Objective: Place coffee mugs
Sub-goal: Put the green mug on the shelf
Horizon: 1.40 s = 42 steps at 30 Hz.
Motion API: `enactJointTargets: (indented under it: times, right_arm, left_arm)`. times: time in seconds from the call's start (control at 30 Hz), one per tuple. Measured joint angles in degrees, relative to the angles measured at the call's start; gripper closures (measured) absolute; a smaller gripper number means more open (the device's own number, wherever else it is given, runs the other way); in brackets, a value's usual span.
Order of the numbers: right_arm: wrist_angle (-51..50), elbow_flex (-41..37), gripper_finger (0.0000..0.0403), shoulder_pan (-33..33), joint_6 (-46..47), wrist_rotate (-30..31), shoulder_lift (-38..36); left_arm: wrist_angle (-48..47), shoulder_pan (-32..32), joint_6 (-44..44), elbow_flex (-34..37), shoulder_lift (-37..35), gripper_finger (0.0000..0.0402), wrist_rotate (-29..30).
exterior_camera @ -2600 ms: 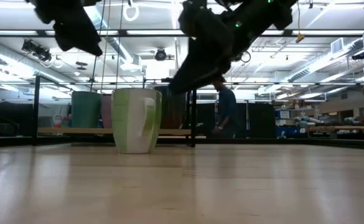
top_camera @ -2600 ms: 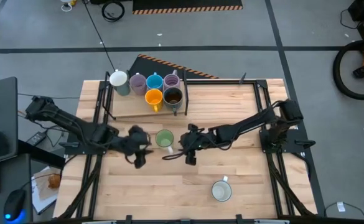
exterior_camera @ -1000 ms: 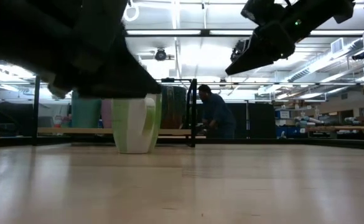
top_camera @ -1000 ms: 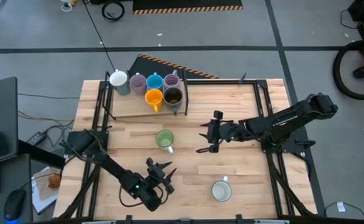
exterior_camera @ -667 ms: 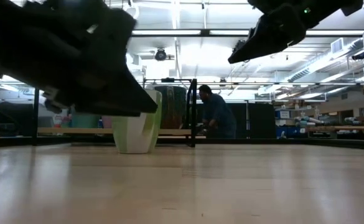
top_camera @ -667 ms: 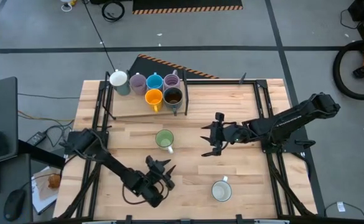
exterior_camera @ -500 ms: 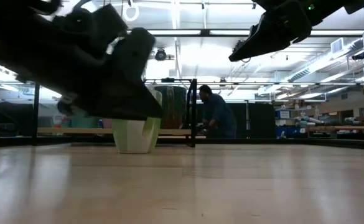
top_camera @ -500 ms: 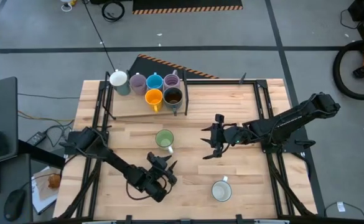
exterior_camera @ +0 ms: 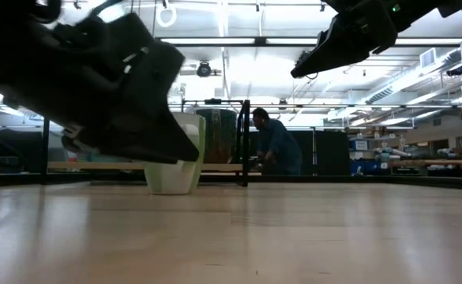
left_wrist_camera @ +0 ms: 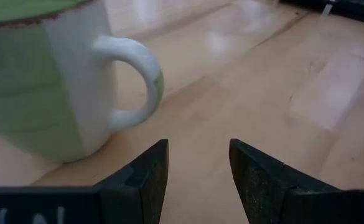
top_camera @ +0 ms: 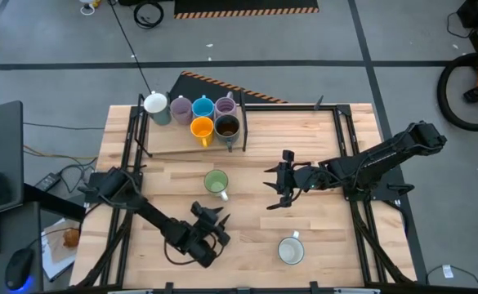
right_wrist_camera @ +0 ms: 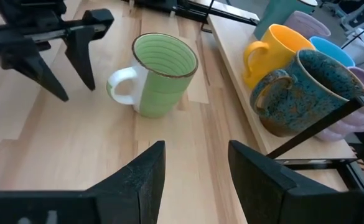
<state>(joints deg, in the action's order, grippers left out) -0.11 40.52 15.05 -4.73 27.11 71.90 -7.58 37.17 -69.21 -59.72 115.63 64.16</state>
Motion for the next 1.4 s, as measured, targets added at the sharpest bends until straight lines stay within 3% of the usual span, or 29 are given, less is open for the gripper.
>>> enactJointTargets:
  times: [0.3, 0.77, 0.9, 1.2, 1.4]
  right_arm:
    - [0.87, -1.32, 0.0222, 0.0, 0.66, -0.19, 0.0]
    - [1.36, -1.37, 0.0222, 0.0, 0.48, -0.21, 0.0]
    - [1.35, -1.37, 0.0222, 0.0, 0.37, -0.21, 0.0]
    - [1.35, -1.39, 0.0222, 0.0, 0.43, -0.38, 0.02]
    - [1.35, -1.41, 0.0222, 0.02, 0.64, -1.76, 0.02]
  left_arm:
    - [-1.13, -0.46, 2.65, 0.0, -0.01, 0.0226, 5.61]
    - [2.51, -5.73, 2.82, 0.0, -0.02, 0.0228, 5.64]
    - [2.74, -5.99, 2.82, 0.0, -0.02, 0.0255, 5.71]
    - [2.93, -5.01, 2.31, 0.0, -0.02, 0.0363, 5.61]
    - [-0.18, -3.56, 0.59, 0.02, -0.02, 0.0368, 6.56]
